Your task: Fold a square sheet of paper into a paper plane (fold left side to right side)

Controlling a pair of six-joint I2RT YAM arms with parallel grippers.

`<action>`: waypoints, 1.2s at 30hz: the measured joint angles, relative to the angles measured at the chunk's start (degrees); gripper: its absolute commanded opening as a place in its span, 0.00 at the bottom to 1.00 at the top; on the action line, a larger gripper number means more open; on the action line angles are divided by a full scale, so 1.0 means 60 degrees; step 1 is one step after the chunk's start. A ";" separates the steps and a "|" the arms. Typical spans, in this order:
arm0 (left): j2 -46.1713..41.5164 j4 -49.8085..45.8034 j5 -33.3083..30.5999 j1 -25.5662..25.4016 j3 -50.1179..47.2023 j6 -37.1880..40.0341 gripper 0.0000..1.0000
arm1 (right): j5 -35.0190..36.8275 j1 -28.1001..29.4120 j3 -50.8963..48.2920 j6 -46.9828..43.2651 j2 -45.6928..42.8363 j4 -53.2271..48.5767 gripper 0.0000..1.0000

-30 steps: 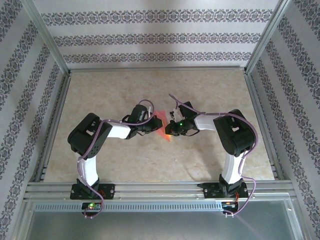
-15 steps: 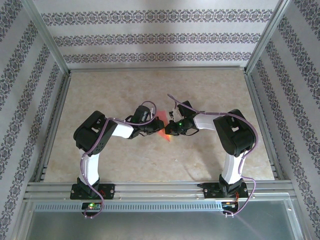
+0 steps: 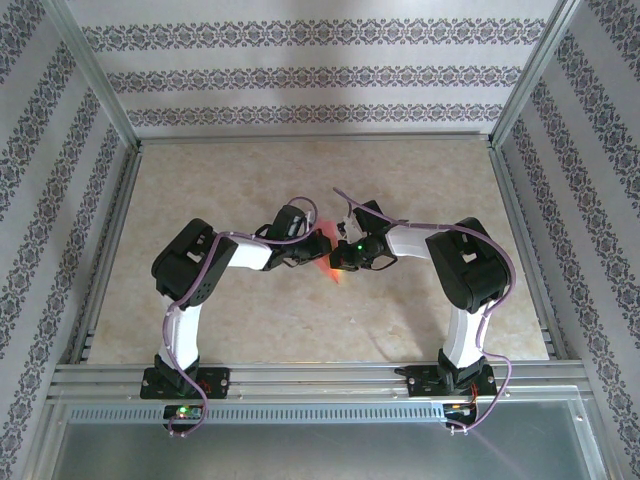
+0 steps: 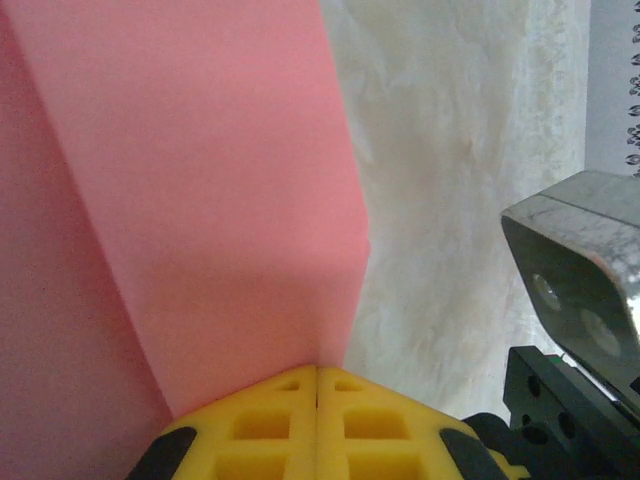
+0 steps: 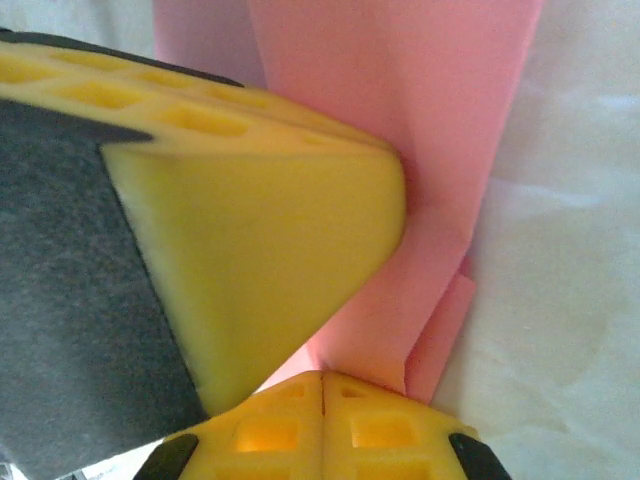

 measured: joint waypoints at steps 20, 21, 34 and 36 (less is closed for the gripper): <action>0.0871 -0.1129 0.1140 0.0681 0.1563 0.0597 0.00 | -0.0040 -0.0022 0.0124 -0.0076 0.0091 -0.0069 0.00; 0.0958 -0.1217 0.1173 0.0758 0.1723 0.0659 0.00 | -0.0040 -0.0022 0.0124 -0.0076 0.0091 -0.0069 0.00; 0.2204 -0.2371 0.0922 0.2033 0.4146 0.1497 0.00 | -0.0040 -0.0022 0.0124 -0.0073 0.0091 -0.0069 0.00; 0.2350 -0.2503 0.0918 0.2146 0.4426 0.1581 0.00 | -0.0040 -0.0022 0.0120 -0.0073 0.0087 -0.0069 0.00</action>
